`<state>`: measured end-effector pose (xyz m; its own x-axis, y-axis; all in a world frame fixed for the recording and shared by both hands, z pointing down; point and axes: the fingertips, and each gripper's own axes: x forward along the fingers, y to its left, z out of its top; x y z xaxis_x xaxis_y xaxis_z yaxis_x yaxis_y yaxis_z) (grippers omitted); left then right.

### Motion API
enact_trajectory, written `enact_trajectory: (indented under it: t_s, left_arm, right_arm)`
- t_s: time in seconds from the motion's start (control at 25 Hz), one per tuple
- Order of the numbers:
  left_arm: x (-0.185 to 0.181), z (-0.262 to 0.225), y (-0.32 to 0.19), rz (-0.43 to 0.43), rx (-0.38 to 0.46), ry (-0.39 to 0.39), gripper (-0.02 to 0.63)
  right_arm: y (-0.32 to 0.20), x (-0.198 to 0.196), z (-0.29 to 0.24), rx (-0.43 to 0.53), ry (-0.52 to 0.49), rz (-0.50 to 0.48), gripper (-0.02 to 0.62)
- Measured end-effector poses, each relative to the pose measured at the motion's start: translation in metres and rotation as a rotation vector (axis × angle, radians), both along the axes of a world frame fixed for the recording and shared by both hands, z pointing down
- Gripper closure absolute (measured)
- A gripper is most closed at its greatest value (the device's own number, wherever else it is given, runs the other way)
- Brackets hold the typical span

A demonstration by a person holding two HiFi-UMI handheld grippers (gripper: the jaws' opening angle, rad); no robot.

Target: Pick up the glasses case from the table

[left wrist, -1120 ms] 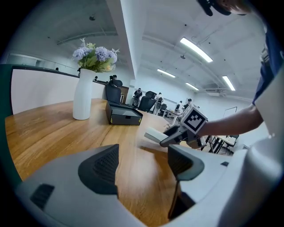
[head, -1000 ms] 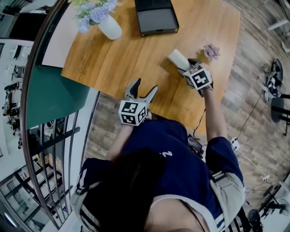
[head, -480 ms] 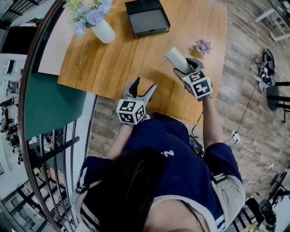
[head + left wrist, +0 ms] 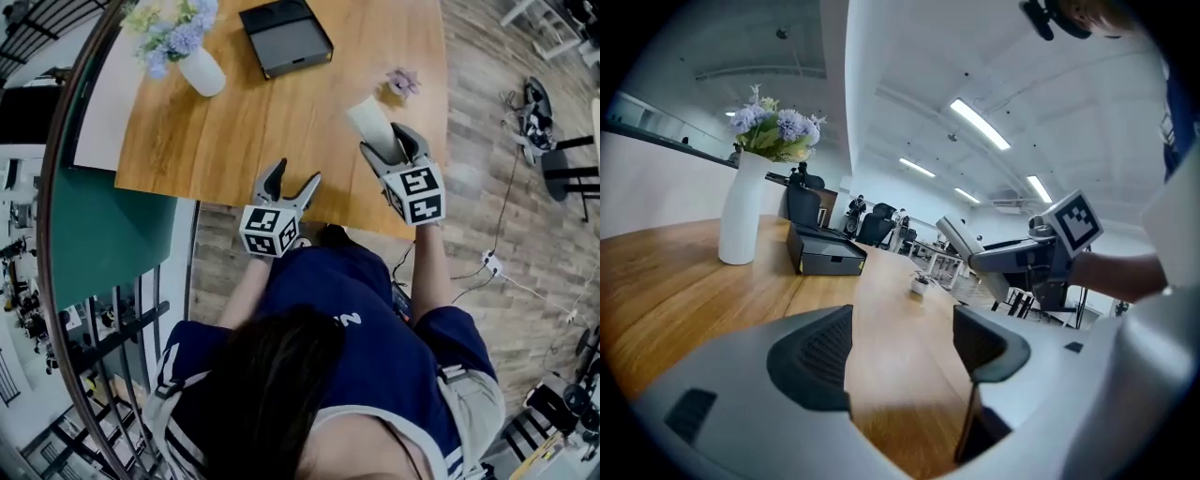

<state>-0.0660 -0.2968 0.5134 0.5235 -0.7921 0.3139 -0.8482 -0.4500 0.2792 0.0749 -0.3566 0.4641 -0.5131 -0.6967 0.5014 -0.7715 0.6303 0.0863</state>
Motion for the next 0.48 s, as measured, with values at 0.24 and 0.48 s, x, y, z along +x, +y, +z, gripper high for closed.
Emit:
enact_trajectory:
  t_s: [0.24, 0.48]
  left_arm:
    - [0.000, -0.019, 0.012, 0.026, 0.052, 0.013, 0.273]
    - [-0.002, -0.029, 0.028, 0.040, 0.088, 0.000, 0.273]
  right_arm:
    - [0.034, 0.017, -0.016, 0.085, -0.051, 0.142, 0.281]
    - [0.076, 0.035, -0.016, 0.166, -0.118, 0.286, 0.281]
